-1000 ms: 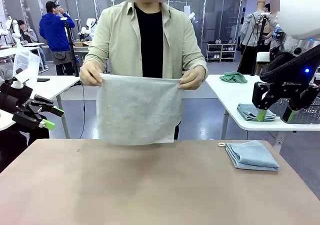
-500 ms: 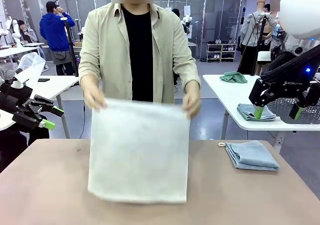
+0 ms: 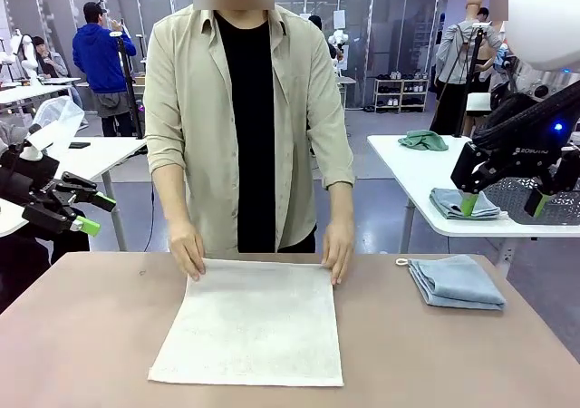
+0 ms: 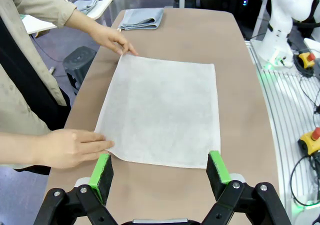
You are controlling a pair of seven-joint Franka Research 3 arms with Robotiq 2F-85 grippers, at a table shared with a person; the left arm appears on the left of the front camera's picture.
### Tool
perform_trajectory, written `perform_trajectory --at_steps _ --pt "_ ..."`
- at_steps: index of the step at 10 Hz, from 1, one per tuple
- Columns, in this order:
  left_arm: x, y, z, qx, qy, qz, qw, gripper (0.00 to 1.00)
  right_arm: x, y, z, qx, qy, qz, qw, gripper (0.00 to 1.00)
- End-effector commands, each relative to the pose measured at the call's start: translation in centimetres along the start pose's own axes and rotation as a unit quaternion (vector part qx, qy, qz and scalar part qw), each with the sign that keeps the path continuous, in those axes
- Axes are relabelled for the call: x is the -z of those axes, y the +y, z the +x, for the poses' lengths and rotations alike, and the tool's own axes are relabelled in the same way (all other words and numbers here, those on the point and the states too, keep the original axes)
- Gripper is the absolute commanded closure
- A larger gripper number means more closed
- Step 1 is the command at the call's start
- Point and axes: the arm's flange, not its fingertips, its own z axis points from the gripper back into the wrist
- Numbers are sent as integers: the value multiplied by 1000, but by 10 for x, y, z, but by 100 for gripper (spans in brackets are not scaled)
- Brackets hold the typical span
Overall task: Fold the towels and place them in the basket.
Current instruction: When a person lays out a Towel with hook on the table, fold it in half twice.
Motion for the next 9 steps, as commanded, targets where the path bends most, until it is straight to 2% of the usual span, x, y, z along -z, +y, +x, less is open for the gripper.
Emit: perform_trajectory --at_steps 1,2,5,7,9 --pt "-1 0 0 6 -2 0 1000 5 0 1 0 -2 0 1 1000 3" --pt "-1 0 0 6 -2 0 1000 5 0 0 0 0 0 0 1000 3" --pt "-7 -4 7 2 7 1 1000 0 -3 -3 -1 -57 -18 -16 998 0" --pt "1 -17 39 -27 66 24 997 0 -17 19 -7 -174 -26 -51 983 0" --pt "39 -44 83 -49 135 13 990 0 -28 57 -12 -293 -23 -72 953 0"
